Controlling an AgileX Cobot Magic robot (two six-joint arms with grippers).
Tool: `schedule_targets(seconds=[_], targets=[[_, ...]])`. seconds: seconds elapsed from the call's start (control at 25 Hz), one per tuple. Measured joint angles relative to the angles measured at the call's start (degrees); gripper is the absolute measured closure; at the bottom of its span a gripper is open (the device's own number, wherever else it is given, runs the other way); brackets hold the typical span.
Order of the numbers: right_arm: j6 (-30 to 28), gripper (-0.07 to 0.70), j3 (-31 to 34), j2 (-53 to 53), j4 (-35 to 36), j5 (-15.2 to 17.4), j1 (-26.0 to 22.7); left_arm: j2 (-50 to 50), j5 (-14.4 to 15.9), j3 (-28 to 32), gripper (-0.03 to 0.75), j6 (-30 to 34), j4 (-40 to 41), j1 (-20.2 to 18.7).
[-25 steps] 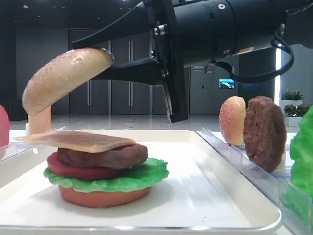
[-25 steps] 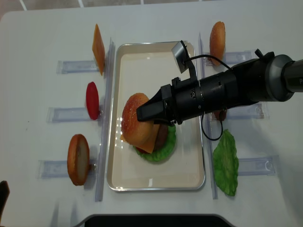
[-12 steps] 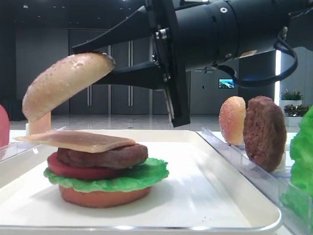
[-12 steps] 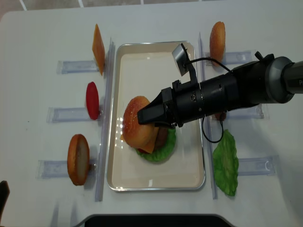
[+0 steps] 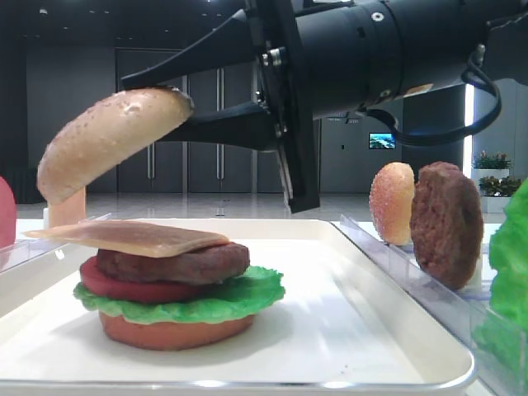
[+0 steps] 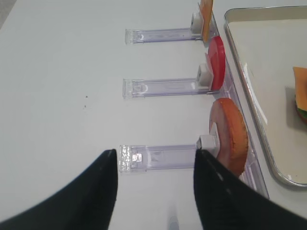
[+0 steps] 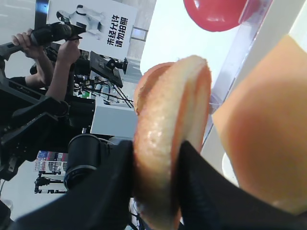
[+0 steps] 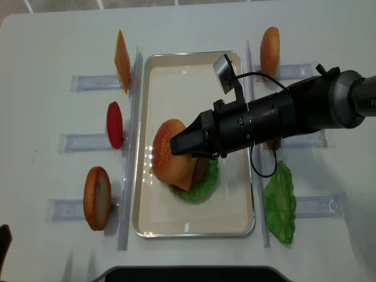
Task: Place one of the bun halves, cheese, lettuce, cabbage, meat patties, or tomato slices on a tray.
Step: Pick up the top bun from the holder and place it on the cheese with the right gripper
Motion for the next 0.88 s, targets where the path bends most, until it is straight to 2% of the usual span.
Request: schedule_targets(seconds=[0.88], targets=[[-0.58,0.426,0.00,0.00,0.00,0.08,0.00,0.00,0.00,0.00,0.325,0.00,0.00,0.00]])
